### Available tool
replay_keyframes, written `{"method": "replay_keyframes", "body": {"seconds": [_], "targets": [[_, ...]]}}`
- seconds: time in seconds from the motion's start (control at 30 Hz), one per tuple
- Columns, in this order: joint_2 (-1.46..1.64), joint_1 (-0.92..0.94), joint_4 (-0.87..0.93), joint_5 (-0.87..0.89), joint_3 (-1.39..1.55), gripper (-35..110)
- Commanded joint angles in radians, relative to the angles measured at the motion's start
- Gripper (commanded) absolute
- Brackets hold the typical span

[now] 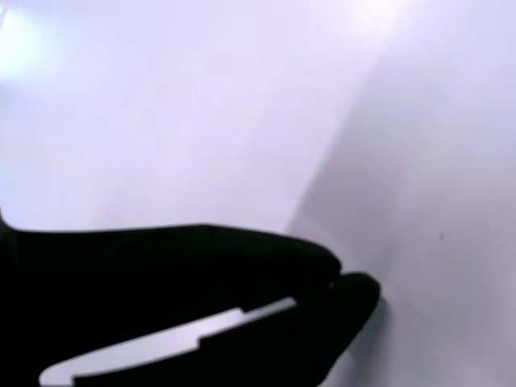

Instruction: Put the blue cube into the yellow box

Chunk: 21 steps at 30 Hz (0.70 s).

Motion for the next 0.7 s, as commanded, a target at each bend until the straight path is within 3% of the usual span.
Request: {"method": "replay_keyframes", "body": {"seconds": [0.0, 0.67], "targets": [[0.028, 0.002, 0.002, -0.005, 0.026, 0], [0.026, 0.003, 0.002, -0.012, 0.026, 1]]}}
